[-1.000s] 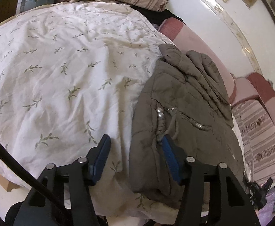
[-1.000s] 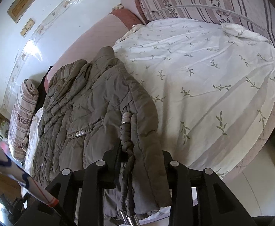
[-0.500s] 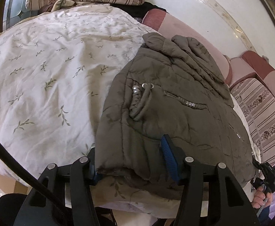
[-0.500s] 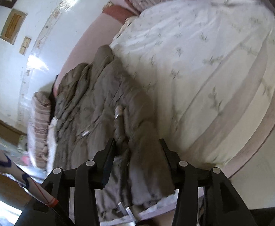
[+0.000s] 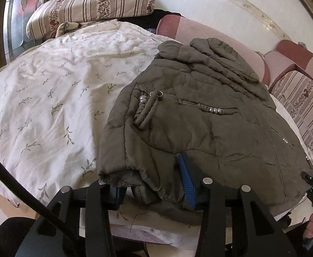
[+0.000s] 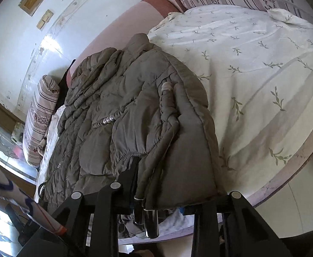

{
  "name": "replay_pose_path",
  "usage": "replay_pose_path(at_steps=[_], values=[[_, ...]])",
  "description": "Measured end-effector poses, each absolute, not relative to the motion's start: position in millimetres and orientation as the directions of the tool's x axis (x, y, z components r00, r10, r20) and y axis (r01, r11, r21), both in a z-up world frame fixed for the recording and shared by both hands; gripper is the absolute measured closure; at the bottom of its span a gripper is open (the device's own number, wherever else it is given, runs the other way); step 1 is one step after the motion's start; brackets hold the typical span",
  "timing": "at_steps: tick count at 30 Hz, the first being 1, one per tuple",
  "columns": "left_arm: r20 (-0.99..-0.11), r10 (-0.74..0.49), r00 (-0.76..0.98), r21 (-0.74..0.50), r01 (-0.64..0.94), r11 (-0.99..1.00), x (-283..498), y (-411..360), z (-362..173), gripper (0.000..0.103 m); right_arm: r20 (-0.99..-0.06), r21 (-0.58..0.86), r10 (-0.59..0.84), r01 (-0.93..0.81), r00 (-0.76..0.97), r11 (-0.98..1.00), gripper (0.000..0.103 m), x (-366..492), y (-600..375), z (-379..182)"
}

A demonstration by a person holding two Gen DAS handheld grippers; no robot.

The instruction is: Fold large clothes

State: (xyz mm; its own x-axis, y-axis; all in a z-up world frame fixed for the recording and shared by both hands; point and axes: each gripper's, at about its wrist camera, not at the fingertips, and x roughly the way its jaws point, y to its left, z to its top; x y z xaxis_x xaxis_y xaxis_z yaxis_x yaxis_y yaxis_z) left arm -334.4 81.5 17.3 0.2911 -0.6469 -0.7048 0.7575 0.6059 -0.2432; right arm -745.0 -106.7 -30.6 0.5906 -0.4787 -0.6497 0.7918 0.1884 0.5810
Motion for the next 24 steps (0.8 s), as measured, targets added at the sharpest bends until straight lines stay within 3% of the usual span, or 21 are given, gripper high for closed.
replay_pose_path(at_steps=[1,3,6,7,9,12,15,19,24], values=[[-0.708,-0.641,0.297,-0.255,0.739,0.624,-331,84,15,0.044,-0.651,0.587,-0.476,0.790,0.592,0.179,0.063,-747,-107,-32],[-0.711,-0.637,0.298,-0.290,0.701,0.652,-323,88,11,0.032,-0.646,0.598,-0.473,0.782,0.599,0.174,0.062,-749,-108,-34],[-0.705,-0.650,0.284,-0.311,0.700,0.643,-321,87,9,0.032,-0.644,0.594,-0.479,0.785,0.596,0.177,0.061,-748,-107,-33],[-0.706,-0.649,0.285,-0.295,0.714,0.634,-325,85,9,0.035,-0.645,0.593,-0.480,0.786,0.595,0.178,0.061,-748,-107,-34],[-0.692,-0.669,0.270,-0.283,0.752,0.595,-334,83,13,0.063,-0.643,0.582,-0.484,0.789,0.593,0.194,0.072,-746,-105,-31],[-0.665,-0.668,0.333,-0.199,0.783,0.590,-350,81,21,0.074,-0.637,0.528,-0.519,0.813,0.570,0.245,0.078,-738,-97,-20],[-0.679,-0.654,0.334,-0.201,0.772,0.603,-345,78,17,0.074,-0.654,0.513,-0.516,0.826,0.553,0.236,0.077,-735,-99,-25],[-0.694,-0.614,0.376,-0.144,0.763,0.630,-346,71,11,0.062,-0.656,0.551,-0.490,0.808,0.575,0.211,0.073,-739,-107,-34],[-0.689,-0.586,0.426,-0.084,0.756,0.649,-352,68,8,0.057,-0.655,0.500,-0.524,0.832,0.545,0.240,0.070,-734,-101,-33]])
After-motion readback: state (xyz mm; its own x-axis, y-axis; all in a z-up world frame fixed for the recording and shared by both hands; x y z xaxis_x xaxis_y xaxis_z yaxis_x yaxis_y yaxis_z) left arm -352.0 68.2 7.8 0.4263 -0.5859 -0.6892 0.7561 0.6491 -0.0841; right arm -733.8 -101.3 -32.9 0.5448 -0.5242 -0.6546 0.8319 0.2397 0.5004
